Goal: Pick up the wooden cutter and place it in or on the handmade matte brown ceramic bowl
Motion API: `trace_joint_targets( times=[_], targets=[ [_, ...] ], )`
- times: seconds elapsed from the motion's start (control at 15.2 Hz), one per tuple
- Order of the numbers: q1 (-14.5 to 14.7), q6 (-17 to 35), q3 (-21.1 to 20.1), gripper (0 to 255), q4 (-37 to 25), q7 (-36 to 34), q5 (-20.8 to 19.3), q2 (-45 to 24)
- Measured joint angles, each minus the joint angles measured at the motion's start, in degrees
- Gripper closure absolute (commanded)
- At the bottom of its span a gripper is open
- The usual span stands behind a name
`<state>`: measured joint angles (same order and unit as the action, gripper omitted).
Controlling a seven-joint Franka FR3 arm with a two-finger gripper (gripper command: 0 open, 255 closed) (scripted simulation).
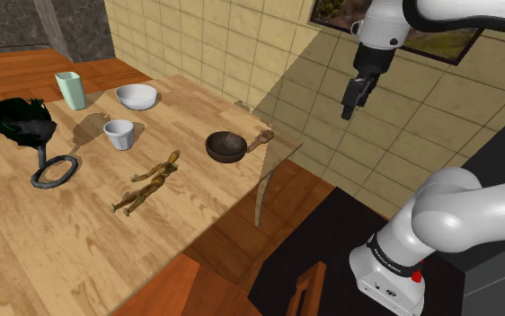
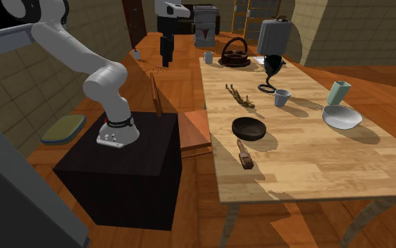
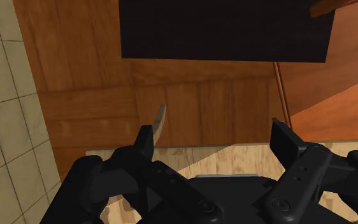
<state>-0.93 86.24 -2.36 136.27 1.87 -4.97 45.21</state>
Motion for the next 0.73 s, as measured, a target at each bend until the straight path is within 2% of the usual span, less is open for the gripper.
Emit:
trace_joint_targets(
  times=[0.2,0.73],
  targets=[
    [-0.4,2.4,-0.8,0,0.9,-2.4,0.6,-1.5],
    [-4.2,18.0,-4.2,0,3.4,-16.1,1.8,-13.6]
  ],
)
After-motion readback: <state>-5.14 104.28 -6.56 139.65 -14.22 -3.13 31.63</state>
